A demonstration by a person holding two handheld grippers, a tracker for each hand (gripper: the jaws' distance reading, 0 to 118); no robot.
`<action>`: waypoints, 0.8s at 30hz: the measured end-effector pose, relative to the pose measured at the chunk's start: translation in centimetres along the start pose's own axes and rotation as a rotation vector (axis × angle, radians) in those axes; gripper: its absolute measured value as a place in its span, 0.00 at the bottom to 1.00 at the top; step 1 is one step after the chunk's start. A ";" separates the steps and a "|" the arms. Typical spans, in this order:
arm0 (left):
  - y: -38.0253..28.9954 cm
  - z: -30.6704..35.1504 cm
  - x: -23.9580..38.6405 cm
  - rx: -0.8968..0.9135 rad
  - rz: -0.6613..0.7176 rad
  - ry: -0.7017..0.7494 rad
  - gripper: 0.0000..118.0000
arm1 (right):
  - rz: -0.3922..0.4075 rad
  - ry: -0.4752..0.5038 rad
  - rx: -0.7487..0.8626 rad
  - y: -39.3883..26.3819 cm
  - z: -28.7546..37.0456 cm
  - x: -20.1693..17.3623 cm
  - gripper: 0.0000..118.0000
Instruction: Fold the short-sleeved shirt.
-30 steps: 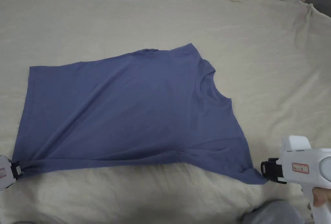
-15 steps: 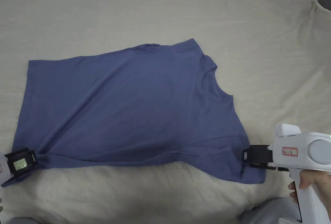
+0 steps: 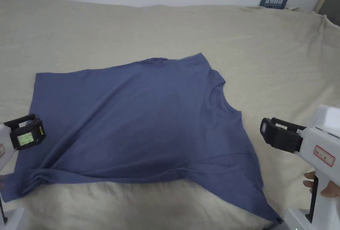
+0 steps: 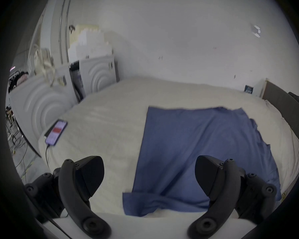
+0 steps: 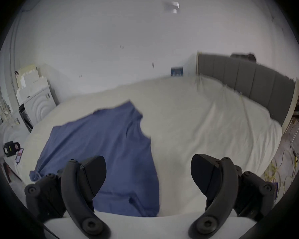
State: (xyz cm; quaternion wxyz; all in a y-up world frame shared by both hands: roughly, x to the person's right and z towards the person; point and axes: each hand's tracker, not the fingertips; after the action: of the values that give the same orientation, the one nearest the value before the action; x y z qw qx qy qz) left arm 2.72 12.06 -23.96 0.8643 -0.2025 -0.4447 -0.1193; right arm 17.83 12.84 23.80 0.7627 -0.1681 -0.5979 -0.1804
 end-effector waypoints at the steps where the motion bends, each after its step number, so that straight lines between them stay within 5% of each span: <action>1: 0.3 0.3 0.6 0.031 -0.010 -0.012 0.94 | 0.024 -0.007 0.058 0.3 0.4 -0.4 0.87; 11: 0.1 1.4 4.5 0.194 -0.054 -0.102 0.88 | 0.077 0.055 0.244 1.1 1.9 -2.7 0.82; 18: -1.2 1.4 5.1 0.221 -0.073 -0.143 0.07 | 0.066 0.062 0.236 0.0 1.2 -3.6 0.01; 19: -1.3 1.4 5.3 0.226 -0.080 -0.144 0.00 | 0.059 0.055 0.241 -0.1 1.2 -3.6 0.01; 24: -1.6 1.4 5.4 0.208 -0.074 -0.183 0.00 | 0.075 0.053 0.234 -0.3 0.8 -3.4 0.00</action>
State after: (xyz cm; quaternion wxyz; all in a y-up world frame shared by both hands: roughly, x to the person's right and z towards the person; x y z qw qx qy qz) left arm 4.21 11.11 -18.47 0.8314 -0.1052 -0.5389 -0.0853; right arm 16.24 13.19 20.69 0.7989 -0.0954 -0.5878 -0.0852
